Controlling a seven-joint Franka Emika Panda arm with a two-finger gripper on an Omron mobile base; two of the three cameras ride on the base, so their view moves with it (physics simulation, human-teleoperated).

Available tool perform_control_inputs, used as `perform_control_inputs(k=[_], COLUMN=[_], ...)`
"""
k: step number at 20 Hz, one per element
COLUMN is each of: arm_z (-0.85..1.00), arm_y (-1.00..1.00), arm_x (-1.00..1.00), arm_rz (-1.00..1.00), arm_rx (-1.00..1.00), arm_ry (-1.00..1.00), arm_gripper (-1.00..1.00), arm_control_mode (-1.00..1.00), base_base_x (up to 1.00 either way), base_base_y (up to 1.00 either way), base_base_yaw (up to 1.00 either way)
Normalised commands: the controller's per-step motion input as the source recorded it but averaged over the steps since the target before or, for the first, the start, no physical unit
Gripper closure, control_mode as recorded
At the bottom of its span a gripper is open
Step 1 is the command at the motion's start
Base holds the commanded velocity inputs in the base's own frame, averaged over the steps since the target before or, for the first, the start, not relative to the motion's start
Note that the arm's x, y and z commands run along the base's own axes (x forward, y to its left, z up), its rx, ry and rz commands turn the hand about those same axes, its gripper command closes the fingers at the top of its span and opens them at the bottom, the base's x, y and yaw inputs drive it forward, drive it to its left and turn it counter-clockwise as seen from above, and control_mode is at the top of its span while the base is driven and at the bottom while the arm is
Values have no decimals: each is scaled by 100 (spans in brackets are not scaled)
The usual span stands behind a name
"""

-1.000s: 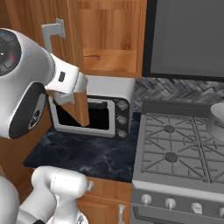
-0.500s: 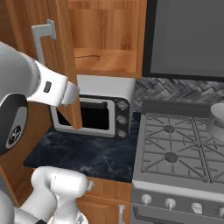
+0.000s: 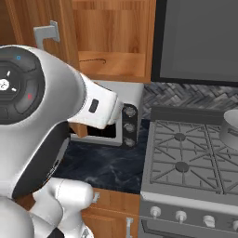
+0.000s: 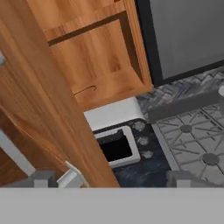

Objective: Open the cabinet and move the ladle to the pot. Then close the cabinet.

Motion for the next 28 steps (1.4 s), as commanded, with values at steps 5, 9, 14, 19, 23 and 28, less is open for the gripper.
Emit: perform_control_inputs(k=[5,9,14,19,23,28], arm_z=[-13,-38,-21,-24,-19,-3], arm_y=[-28,-2,-17,-2,0,4], arm_x=[54,66,63,45,57,62], arm_rz=[13,20,18,16,15,15], arm_rx=[26,29,30,28,27,24], arm_ry=[0,-1,0,0,0,0], arm_gripper=[-100,-100,-100,-100,-100,-100], arm_control_mode=[-100,-100,-100,-100,-100,-100], base_base_x=[0,0,0,0,0,0], base_base_y=[0,0,0,0,0,0], base_base_yaw=[0,0,0,0,0,0])
